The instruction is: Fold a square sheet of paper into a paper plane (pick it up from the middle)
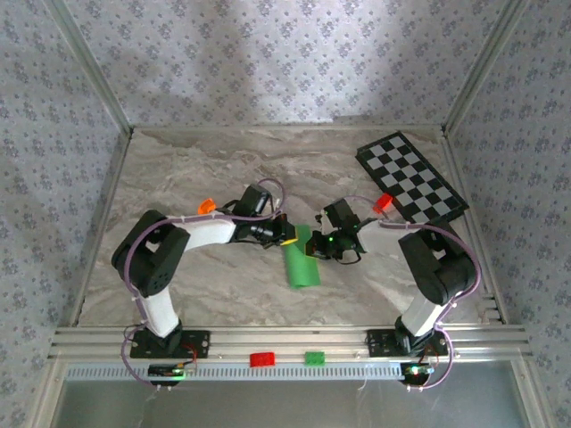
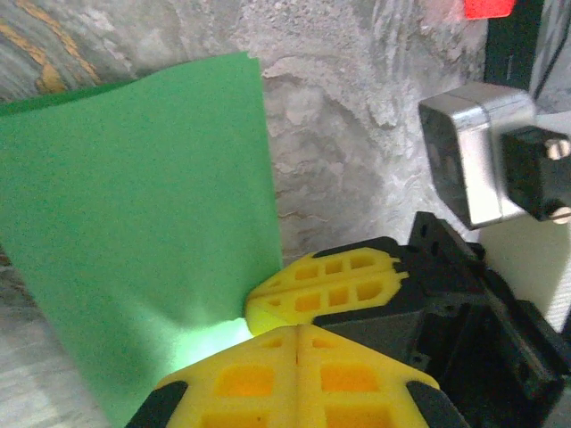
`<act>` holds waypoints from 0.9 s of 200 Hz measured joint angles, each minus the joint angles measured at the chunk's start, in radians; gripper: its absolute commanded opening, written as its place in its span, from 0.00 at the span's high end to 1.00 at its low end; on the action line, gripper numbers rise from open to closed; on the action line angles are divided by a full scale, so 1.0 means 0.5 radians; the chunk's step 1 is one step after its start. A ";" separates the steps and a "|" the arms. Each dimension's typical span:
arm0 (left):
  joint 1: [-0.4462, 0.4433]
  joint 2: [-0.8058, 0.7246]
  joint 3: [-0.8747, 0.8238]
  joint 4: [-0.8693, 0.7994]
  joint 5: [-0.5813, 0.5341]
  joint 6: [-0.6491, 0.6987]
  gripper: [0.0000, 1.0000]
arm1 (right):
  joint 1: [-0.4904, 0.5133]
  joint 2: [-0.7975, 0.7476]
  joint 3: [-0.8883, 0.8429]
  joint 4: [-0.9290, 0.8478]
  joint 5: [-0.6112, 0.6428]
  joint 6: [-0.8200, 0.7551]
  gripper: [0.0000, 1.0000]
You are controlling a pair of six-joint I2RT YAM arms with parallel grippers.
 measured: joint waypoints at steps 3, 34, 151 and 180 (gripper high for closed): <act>0.000 0.005 0.001 -0.011 -0.005 0.008 1.00 | 0.000 0.000 0.000 0.000 0.000 0.000 1.00; 0.001 0.050 0.000 -0.122 -0.050 0.095 1.00 | 0.000 0.000 0.000 0.000 0.001 0.003 1.00; 0.063 0.076 -0.012 -0.343 -0.129 0.323 1.00 | 0.011 -0.023 -0.014 0.000 0.039 0.024 1.00; 0.087 0.076 0.087 -0.340 -0.093 0.324 1.00 | 0.011 -0.026 -0.014 -0.005 0.048 0.024 1.00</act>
